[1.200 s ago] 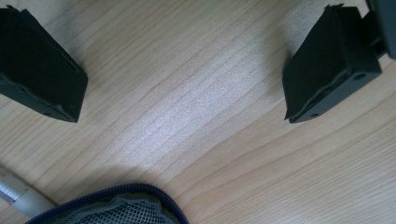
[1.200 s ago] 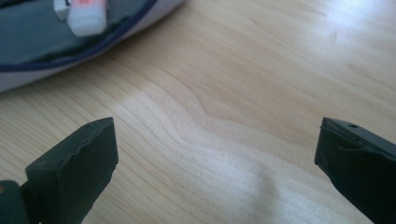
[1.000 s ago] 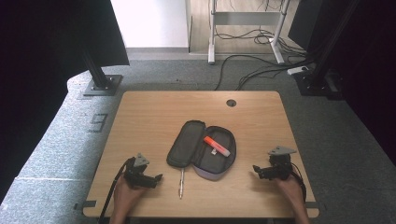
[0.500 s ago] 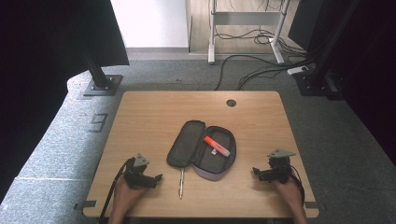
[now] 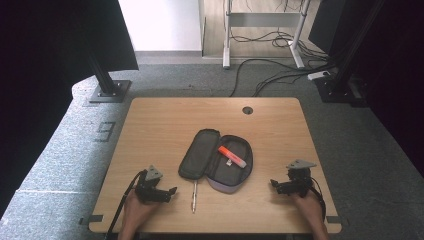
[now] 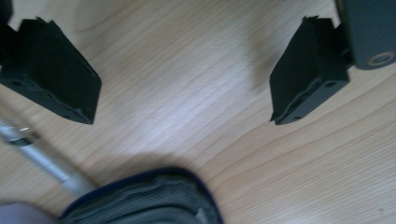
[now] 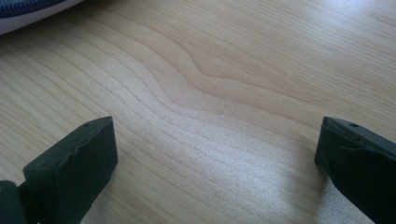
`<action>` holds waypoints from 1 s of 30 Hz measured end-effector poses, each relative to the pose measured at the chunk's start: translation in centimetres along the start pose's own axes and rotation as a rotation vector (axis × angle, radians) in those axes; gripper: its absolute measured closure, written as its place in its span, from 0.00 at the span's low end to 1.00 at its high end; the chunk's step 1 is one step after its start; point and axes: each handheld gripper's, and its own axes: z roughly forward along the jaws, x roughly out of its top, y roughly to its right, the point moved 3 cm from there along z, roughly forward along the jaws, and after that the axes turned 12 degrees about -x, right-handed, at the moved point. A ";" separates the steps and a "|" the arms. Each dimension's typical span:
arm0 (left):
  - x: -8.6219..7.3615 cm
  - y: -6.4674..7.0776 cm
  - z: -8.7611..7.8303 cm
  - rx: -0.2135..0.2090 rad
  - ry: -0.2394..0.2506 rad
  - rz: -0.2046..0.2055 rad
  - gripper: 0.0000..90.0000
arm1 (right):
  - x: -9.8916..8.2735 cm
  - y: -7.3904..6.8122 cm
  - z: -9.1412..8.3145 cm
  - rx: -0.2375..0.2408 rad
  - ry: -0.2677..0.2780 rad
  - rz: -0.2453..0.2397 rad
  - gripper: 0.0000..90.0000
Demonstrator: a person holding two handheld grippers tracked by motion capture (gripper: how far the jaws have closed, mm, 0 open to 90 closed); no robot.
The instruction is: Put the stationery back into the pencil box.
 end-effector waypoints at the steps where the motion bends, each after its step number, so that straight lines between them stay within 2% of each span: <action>1: 0.1 0.2 0.0 -0.007 0.000 0.000 0.12 | 0.0 0.0 0.0 0.000 0.000 0.000 0.00; 14: 1.2 3.1 0.2 -0.048 0.002 0.070 0.18 | 0.0 0.0 0.0 0.000 0.000 0.000 0.00; 21: 1.6 4.3 0.6 -0.090 0.020 0.080 0.23 | 0.0 0.0 0.0 0.000 0.000 0.000 0.00; 25: 1.8 5.0 1.1 -0.134 0.011 0.077 0.25 | 0.0 0.0 0.0 0.000 0.000 0.000 0.00; 30: 1.9 5.7 2.0 -0.157 -0.007 0.084 0.29 | 0.0 0.0 0.0 0.000 0.000 0.000 0.00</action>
